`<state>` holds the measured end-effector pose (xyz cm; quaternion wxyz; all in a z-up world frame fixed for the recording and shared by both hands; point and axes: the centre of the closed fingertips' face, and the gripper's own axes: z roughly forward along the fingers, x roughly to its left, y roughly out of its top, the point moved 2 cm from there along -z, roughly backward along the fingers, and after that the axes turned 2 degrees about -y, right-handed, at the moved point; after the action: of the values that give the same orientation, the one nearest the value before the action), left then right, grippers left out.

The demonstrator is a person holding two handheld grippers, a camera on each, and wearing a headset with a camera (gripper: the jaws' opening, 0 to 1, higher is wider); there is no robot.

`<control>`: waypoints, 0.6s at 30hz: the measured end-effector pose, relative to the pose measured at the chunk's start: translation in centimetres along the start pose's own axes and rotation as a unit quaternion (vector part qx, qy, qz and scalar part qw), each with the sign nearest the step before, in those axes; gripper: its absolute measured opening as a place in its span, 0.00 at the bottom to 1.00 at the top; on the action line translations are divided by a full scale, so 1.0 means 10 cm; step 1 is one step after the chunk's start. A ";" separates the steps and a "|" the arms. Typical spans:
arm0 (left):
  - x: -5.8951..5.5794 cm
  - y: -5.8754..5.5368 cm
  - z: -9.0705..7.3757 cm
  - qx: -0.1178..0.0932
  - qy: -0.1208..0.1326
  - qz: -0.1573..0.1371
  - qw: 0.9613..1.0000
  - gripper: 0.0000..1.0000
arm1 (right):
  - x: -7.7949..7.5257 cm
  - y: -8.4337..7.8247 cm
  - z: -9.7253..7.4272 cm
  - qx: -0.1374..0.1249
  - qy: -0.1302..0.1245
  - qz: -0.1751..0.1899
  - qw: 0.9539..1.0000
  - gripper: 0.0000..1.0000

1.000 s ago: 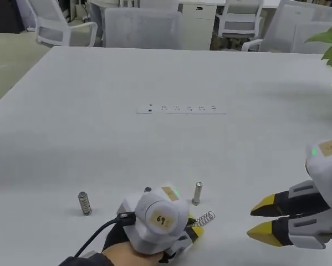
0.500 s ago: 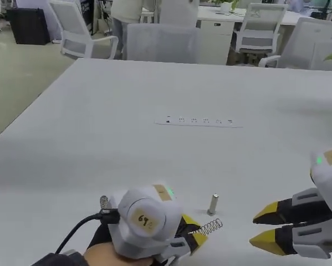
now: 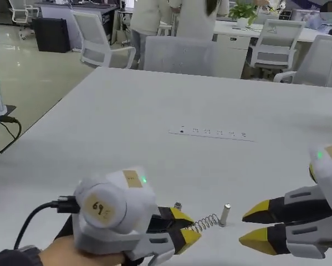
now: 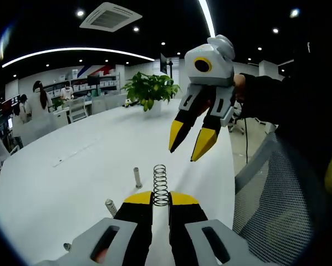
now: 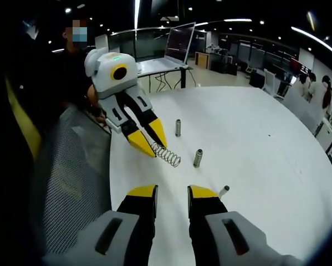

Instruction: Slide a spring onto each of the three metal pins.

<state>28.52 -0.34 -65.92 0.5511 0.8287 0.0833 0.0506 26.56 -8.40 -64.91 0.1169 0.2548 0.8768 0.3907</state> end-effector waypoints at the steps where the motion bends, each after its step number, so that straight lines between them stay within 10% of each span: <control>1: -0.02 0.01 -0.04 -0.004 -0.004 -0.001 1.000 0.02 | 0.02 0.03 0.01 -0.003 0.003 -0.002 1.000 0.20; 18: -0.27 0.14 -0.31 -0.041 -0.044 0.030 0.998 0.02 | 0.39 0.37 0.12 -0.036 0.076 -0.036 0.996 0.19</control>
<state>25.49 1.41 -63.37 0.5856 0.8093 0.0314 0.0339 25.07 -3.52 -62.96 0.0733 0.1887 0.8768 0.4361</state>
